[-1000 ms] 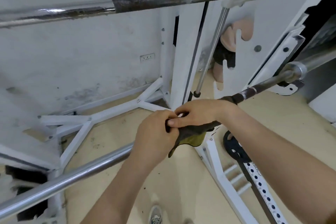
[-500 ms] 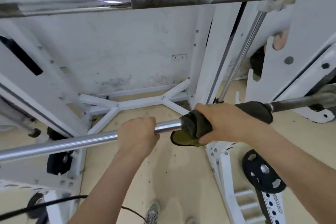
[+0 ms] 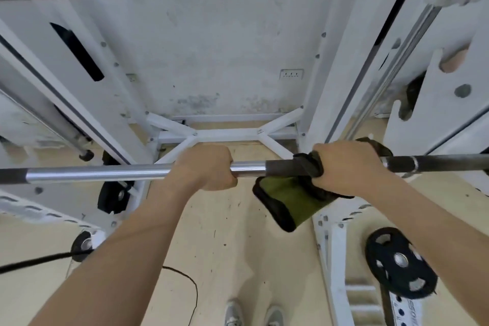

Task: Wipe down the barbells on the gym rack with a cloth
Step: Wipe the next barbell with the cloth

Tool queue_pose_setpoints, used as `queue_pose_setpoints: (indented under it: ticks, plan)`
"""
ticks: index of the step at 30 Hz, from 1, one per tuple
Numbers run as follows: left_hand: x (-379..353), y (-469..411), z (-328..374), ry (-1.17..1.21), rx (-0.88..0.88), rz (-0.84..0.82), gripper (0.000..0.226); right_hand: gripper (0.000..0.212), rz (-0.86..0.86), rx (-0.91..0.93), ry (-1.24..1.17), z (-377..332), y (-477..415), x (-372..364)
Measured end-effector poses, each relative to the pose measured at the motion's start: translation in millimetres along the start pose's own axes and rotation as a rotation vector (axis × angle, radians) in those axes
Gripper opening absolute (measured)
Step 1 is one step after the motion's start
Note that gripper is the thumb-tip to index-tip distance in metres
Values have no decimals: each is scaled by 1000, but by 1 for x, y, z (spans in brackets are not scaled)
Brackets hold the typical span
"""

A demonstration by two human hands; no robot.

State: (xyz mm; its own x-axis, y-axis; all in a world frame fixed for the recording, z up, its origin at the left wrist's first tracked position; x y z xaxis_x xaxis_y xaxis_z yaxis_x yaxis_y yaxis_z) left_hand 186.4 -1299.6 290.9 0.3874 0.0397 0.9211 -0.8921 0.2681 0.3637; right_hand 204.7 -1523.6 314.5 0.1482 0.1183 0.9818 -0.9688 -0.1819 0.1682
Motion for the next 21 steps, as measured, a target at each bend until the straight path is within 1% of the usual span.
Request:
queue_pose_setpoints:
  ticks: [2, 3, 5, 6, 7, 8, 9, 11, 13, 14, 15, 17, 19, 21]
  plan:
    - [1, 3, 3, -102, -5, 101, 17, 17, 182, 19, -32, -46, 1, 1]
    - [1, 3, 4, -141, -8, 135, 18, 20, 249, 34, -71, -77, 2, 2]
    - [1, 6, 5, -186, -13, 177, 19, 20, 282, 90, -153, -126, 5, 0]
    - [1, 8, 6, -192, -16, 195, 19, 23, 331, 140, -193, -136, 8, 3]
    - [1, 8, 5, -200, -22, 210, 20, 26, 414, 190, -197, -133, 10, 5]
    - [2, 8, 5, -200, -33, 219, 20, 29, 443, 196, -156, -118, 12, 7]
    - [0, 7, 4, -191, -46, 220, 18, 31, 400, 170, -82, -93, 14, 3]
    - [-3, 4, 1, -157, -62, 218, 15, 32, 295, 18, 47, -24, 15, -5]
    - [-3, 0, -3, -126, -61, 224, 14, 31, 206, -155, 98, 28, 18, -1]
    - [-3, 0, -3, -114, -63, 215, 12, 29, 195, -206, 87, 36, 18, 2]
    - [-3, 1, -1, -109, -67, 203, 10, 25, 187, -232, 56, 29, 18, 3]
    - [-2, 2, 2, -118, -72, 215, 10, 20, 203, -235, -22, -19, 16, 1]
    - [0, 3, 3, -143, -86, 250, 10, 20, 194, -153, -86, -91, 12, 2]
    - [-1, 3, 4, -114, -119, 231, 9, 24, 195, -42, -136, -142, 13, 4]
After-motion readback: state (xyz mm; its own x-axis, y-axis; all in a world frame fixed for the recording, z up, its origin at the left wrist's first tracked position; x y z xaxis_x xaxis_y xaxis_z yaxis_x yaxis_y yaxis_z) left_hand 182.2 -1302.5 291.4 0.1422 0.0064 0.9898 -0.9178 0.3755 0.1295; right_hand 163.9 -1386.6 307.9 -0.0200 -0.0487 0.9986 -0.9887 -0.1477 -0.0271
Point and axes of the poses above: each hand's wrist, its own y-axis away from the middle knuckle, its own x-axis out of the back of the hand, z = x × y, the point moved 7 cm from there along -y, towards the middle knuckle, and after that the axes turned 12 degrees about -x, right-handed, at the moved point
